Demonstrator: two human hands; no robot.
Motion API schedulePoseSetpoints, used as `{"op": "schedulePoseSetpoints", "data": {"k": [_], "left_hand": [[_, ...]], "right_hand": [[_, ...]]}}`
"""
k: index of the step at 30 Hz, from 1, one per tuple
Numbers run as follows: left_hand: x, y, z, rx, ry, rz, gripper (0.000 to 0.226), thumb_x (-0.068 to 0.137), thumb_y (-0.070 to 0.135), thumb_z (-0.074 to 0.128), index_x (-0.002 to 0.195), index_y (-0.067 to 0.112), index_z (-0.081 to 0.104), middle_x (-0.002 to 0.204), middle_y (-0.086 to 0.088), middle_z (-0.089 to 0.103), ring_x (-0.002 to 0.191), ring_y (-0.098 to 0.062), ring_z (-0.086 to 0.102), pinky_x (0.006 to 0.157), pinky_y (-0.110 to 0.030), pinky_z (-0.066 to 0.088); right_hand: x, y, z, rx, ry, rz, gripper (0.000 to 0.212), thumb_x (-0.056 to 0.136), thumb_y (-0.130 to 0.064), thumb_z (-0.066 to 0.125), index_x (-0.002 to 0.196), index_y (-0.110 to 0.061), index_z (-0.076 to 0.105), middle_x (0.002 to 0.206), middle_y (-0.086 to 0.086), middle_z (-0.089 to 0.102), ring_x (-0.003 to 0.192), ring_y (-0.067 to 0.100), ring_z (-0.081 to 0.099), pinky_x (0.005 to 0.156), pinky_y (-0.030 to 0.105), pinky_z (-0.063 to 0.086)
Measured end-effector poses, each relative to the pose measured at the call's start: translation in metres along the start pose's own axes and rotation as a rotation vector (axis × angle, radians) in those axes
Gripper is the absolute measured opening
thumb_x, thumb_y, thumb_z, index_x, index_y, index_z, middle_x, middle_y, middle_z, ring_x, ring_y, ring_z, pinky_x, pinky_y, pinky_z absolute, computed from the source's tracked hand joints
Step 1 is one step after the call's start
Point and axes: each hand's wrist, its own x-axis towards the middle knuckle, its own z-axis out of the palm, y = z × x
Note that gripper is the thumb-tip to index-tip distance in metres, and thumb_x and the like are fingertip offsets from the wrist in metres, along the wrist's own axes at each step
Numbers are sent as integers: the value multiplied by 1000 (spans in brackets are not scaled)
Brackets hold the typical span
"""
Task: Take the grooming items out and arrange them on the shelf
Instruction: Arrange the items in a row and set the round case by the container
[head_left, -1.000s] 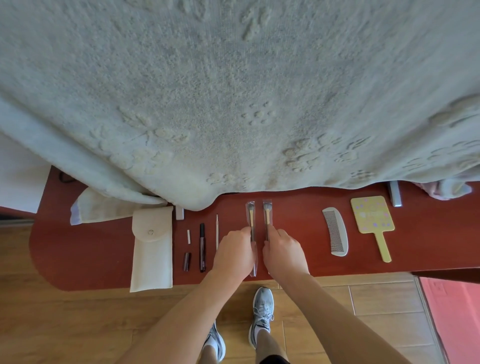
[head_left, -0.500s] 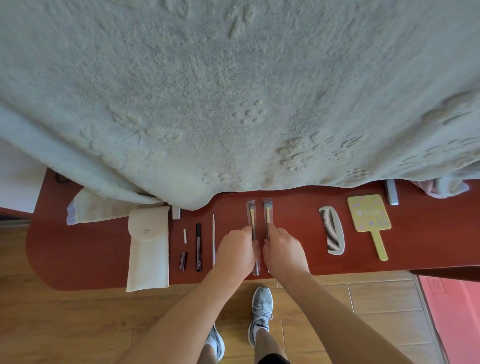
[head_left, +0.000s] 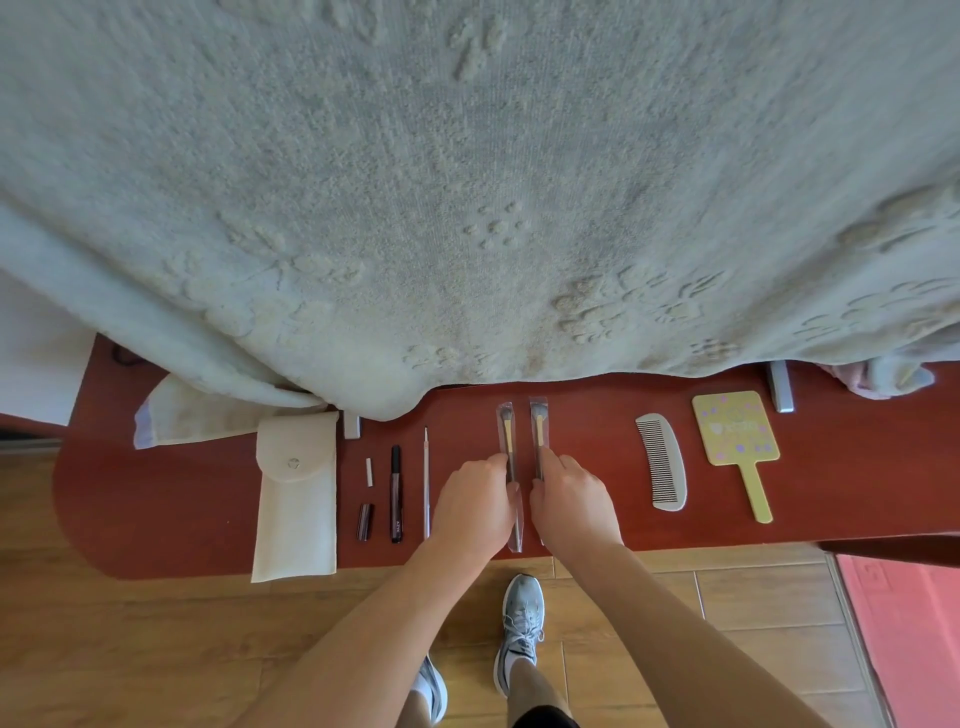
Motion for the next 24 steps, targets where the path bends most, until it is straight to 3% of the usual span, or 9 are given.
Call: {"op": "schedulePoseSetpoints", "data": {"k": [12, 24], "left_hand": [[2, 4, -1, -4, -4, -5, 20, 95, 31, 59, 113, 24, 65, 93, 8, 73, 80, -15, 70, 75, -33, 60], [0, 8, -3, -15, -6, -7, 23, 96, 35, 58, 115, 24, 66, 96, 7, 74, 82, -15, 71, 76, -31, 60]], "right_hand": [[1, 2, -1, 3, 1, -9, 25, 93, -14, 48, 116, -12, 57, 88, 2, 61, 64, 15, 43, 59, 22, 36], [1, 3, 0, 10, 6, -16, 21, 96, -19, 46, 114, -16, 57, 88, -2, 61, 65, 12, 49, 58, 17, 39]]}}
